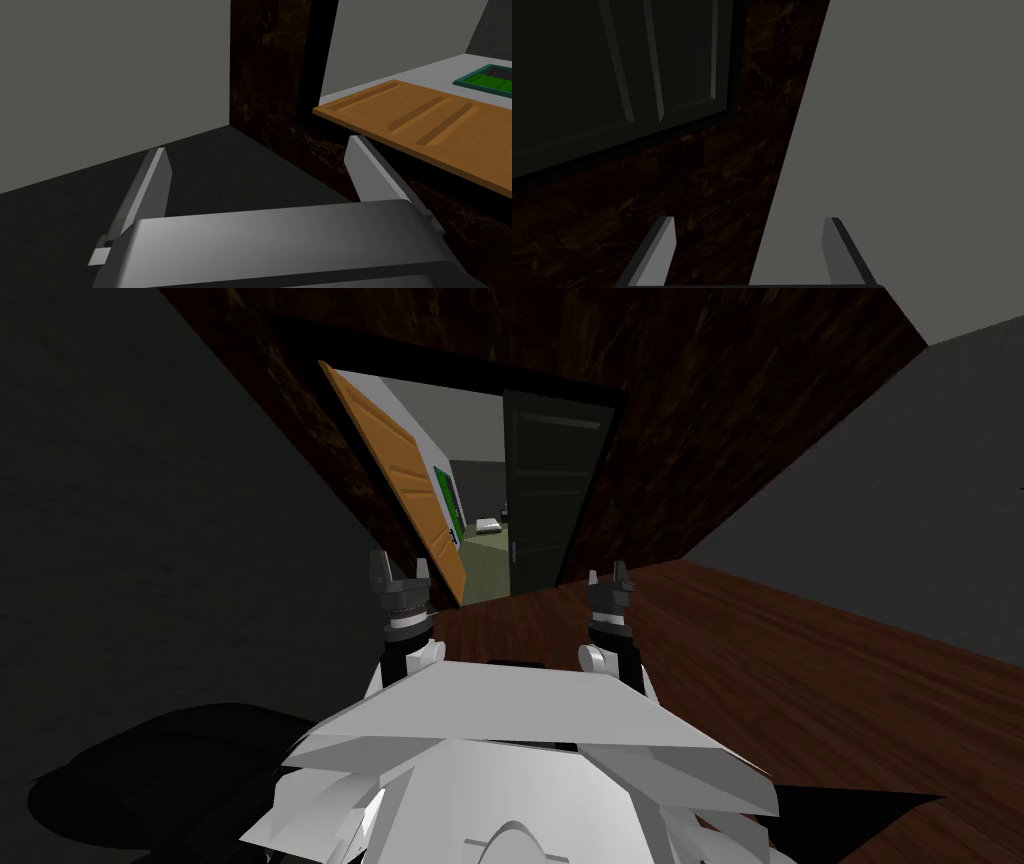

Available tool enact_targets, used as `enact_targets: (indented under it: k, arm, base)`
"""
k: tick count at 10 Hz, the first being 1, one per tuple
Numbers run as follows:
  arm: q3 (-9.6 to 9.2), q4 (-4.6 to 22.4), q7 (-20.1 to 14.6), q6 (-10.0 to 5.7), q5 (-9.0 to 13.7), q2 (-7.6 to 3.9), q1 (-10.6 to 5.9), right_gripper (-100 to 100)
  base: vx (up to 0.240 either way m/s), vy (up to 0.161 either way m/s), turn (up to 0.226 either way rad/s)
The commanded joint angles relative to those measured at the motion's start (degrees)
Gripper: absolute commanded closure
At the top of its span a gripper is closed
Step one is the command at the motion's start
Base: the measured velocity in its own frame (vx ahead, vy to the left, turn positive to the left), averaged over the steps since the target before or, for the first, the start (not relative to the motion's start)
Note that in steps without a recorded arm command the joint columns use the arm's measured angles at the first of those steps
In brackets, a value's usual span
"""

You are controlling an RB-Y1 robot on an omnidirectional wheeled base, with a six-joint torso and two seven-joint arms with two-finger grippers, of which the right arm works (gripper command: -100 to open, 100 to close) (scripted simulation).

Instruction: Push the door open

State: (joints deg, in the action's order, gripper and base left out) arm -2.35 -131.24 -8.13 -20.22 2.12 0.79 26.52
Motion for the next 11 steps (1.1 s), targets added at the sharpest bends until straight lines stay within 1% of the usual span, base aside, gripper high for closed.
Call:
enact_targets:
  k: [1,3,4,5,6,7,11]
  arm:
    - [0.39,1.73,-1.00,-0.70,0.93,-0.59,-0.56,-100]
    - [0.95,4.21,-2.42,-1.69,2.26,-1.32,-1.36,-100]
    - [1.13,5.00,-2.88,-2.01,2.69,-1.53,-1.61,-100]
    - [1.53,6.78,-3.91,-2.73,3.64,-1.95,-2.19,-100]
    - [1.73,7.68,-4.42,-3.09,4.12,-2.16,-2.48,-100]
    - [2.17,9.65,-5.56,-3.88,5.18,-2.59,-3.11,-100]
    - [3.18,14.14,-8.14,-5.69,7.59,-3.43,-4.56,-100]
  base:
    - [0.126,-0.023,0.256]
    - [0.081,-0.024,0.214]
    - [0.078,-0.027,0.166]
    - [0.090,-0.031,0.229]
    - [0.087,-0.036,0.212]
    - [0.115,-0.030,0.306]
    - [0.085,-0.046,0.186]
